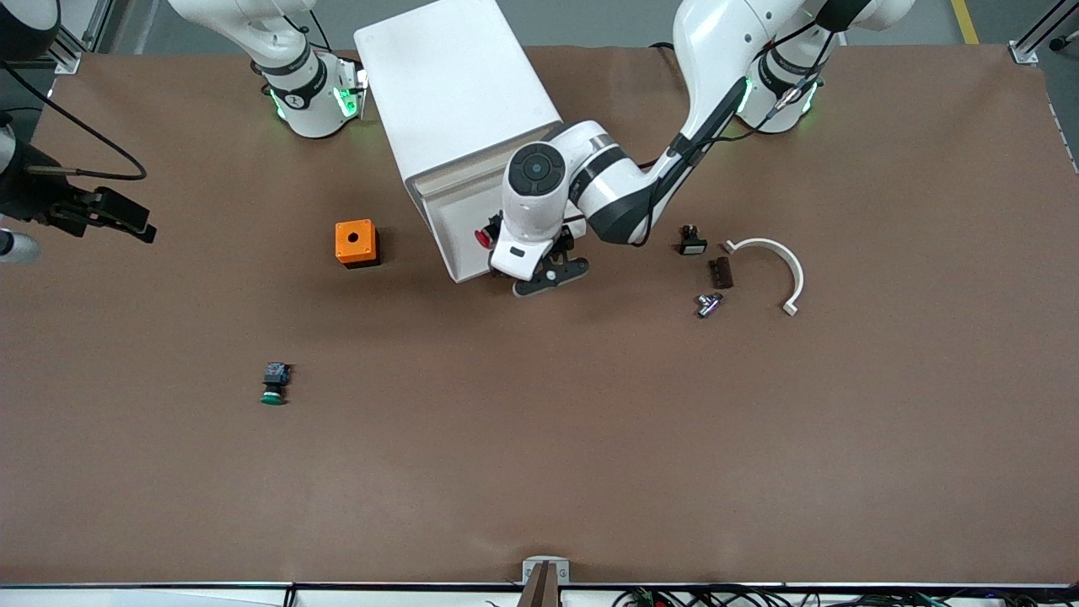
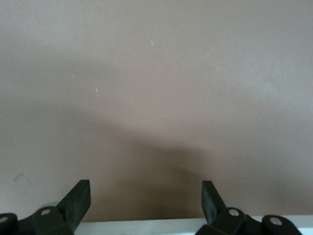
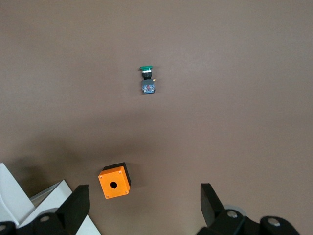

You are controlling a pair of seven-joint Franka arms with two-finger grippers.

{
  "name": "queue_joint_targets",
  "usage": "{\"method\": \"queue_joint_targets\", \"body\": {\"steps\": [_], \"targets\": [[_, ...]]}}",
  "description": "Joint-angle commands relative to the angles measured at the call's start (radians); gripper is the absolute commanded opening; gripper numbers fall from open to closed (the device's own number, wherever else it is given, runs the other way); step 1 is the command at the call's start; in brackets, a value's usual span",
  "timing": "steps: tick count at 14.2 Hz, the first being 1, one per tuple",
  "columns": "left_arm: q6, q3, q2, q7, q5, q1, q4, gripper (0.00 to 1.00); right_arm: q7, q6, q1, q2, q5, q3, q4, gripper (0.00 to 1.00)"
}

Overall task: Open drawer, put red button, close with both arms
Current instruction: 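Push the drawer closed with the left gripper while the right gripper withdraws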

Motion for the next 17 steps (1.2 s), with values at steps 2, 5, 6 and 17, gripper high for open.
{"method": "queue_joint_targets", "body": {"steps": [2,5,6,17], "targets": [[0.010,-0.025,0.001,-0.058,-0.013,-0.036,-0.009,1.00,-0.138,0.002,-0.072,-0.003,-0.025,0.014,0.032,1.00],[0.011,-0.034,0.001,-0.111,-0.036,-0.069,-0.007,1.00,-0.193,-0.005,-0.102,-0.001,-0.023,0.014,0.053,1.00],[0.011,-0.034,0.001,-0.111,-0.052,-0.077,-0.007,1.00,-0.193,-0.001,-0.101,-0.001,-0.023,0.015,0.055,1.00],[0.034,-0.065,0.018,-0.106,-0.251,-0.100,-0.009,1.00,-0.120,0.001,-0.081,0.005,-0.011,0.023,0.064,1.00]]}}
